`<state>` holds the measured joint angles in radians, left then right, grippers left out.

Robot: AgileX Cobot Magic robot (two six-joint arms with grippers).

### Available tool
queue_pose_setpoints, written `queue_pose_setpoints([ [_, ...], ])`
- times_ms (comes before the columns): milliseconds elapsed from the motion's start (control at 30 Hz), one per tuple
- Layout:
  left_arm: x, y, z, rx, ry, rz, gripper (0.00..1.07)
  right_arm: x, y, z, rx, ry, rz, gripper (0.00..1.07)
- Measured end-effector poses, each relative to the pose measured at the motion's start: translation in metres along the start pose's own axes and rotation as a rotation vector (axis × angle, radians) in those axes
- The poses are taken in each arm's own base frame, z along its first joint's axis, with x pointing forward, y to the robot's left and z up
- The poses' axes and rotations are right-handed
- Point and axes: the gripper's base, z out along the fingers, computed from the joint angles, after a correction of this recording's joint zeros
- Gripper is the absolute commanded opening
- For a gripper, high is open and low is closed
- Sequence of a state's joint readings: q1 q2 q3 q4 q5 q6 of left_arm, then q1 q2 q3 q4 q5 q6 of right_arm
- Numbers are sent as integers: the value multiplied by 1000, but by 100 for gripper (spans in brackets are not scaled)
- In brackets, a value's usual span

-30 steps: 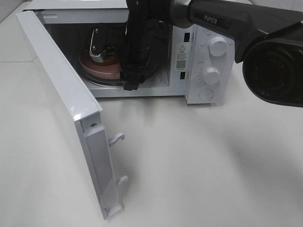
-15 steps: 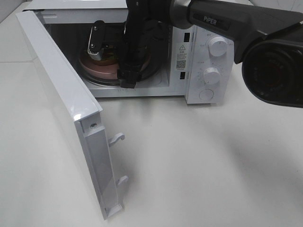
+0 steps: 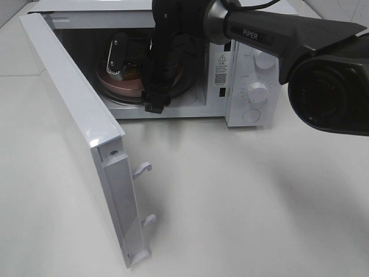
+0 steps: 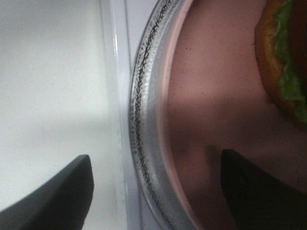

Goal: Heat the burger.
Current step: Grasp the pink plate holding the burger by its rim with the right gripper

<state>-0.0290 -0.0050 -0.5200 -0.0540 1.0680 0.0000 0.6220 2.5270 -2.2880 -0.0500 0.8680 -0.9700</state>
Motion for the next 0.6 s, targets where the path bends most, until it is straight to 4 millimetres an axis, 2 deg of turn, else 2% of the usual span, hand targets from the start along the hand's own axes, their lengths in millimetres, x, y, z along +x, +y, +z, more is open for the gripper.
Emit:
queue_pose_setpoints([
  [367, 0, 0, 0, 0, 0, 0, 100, -3, -2, 0, 22, -33, 10, 74],
  [600, 0, 0, 0, 0, 0, 0, 100, 0, 4, 18, -1, -23, 12, 74],
])
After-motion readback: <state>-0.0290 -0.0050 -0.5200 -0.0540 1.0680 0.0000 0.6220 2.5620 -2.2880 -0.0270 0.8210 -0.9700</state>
